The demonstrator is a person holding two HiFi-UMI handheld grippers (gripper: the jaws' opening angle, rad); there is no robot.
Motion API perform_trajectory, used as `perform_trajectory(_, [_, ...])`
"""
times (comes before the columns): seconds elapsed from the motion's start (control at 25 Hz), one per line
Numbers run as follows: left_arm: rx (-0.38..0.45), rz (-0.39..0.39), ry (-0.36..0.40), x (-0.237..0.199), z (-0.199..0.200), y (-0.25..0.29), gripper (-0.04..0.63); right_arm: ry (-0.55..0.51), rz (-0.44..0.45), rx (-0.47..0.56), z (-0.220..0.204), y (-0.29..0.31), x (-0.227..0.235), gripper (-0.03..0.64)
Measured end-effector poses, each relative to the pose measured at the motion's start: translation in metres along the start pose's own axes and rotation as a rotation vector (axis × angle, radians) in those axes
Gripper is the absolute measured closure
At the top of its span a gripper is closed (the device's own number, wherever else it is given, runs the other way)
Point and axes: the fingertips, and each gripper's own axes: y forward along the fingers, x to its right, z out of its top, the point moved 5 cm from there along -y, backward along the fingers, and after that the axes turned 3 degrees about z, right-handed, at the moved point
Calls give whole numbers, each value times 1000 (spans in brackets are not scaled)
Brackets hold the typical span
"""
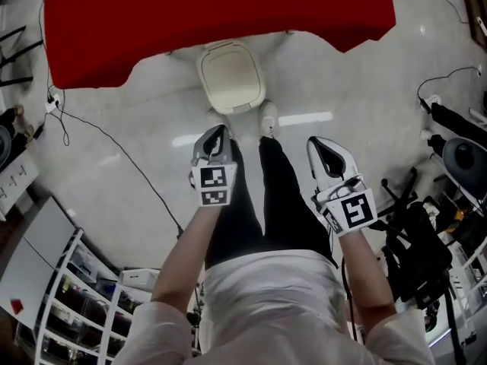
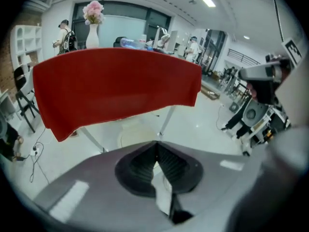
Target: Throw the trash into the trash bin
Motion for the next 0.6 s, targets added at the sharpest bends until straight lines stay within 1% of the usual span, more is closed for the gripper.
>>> perform_trajectory(0.2, [-40,-12,7,6,-28,44,592,24,0,-23,-36,18,17,617])
perform_trajectory(0.32, [-64,-18,25,11,-44,68,592,49,0,-25,-52,26,23,617])
perform_trajectory(0.44, [-85,-21,48,13,-60,105,592,71,-1,-24,-68,40,32,617])
perform_trajectory(0.6, [-126,-6,52,18,-91,146,592,99,1,-31,-90,53,38,617])
